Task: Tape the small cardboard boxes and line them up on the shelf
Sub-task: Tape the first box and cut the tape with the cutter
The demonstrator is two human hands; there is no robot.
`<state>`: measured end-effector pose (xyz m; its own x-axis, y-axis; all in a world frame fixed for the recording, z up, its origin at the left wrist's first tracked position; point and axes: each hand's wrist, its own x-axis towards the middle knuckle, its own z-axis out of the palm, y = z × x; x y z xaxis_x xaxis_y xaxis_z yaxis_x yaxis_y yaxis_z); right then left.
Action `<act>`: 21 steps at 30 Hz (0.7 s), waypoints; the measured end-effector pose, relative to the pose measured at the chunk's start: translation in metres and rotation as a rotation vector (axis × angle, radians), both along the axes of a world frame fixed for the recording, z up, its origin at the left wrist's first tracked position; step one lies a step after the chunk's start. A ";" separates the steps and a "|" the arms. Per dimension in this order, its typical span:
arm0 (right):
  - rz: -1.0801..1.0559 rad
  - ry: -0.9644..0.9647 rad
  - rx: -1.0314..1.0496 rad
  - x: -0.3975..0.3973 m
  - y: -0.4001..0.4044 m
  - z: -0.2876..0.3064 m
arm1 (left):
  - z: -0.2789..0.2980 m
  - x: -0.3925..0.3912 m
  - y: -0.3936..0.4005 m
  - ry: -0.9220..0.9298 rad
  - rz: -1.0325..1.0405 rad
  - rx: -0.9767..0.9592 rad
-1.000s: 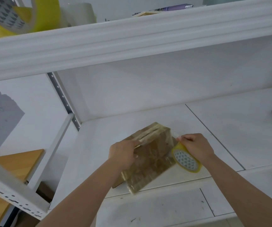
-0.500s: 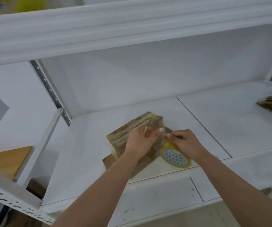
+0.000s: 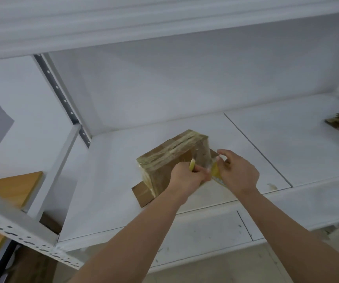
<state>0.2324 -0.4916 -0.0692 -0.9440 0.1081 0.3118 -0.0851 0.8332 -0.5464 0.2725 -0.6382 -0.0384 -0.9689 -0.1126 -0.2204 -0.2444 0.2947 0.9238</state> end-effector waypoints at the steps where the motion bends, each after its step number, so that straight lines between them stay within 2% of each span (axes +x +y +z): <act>1: 0.000 0.034 0.052 0.000 -0.001 0.000 | 0.003 0.001 -0.005 0.028 -0.021 -0.054; 4: 0.004 0.182 0.197 -0.002 -0.006 -0.001 | 0.013 0.000 -0.026 0.146 0.013 -0.256; 7: -0.074 0.247 0.243 -0.003 -0.004 -0.007 | 0.020 -0.004 -0.068 0.280 0.209 -0.396; 9: -0.116 0.232 0.274 -0.002 0.003 -0.017 | 0.018 -0.005 -0.108 0.296 0.333 -0.459; 11: -0.149 0.170 0.299 0.001 0.009 -0.032 | 0.002 -0.003 -0.150 0.201 0.399 -0.594; 13: -0.189 0.088 0.316 0.008 0.008 -0.046 | -0.025 0.003 -0.184 0.008 0.397 -0.712; 16: -0.214 -0.017 0.346 0.015 0.002 -0.062 | -0.067 0.020 -0.210 -0.233 0.270 -0.795; 17: -0.225 -0.114 0.367 0.016 0.000 -0.064 | -0.077 0.024 -0.212 -0.283 0.219 -0.822; 19: -0.287 -0.281 0.371 0.015 -0.005 -0.065 | -0.086 0.025 -0.215 -0.340 0.146 -0.899; 21: -0.331 -0.291 0.310 0.014 -0.015 -0.056 | -0.082 0.013 -0.215 -0.280 0.151 -0.913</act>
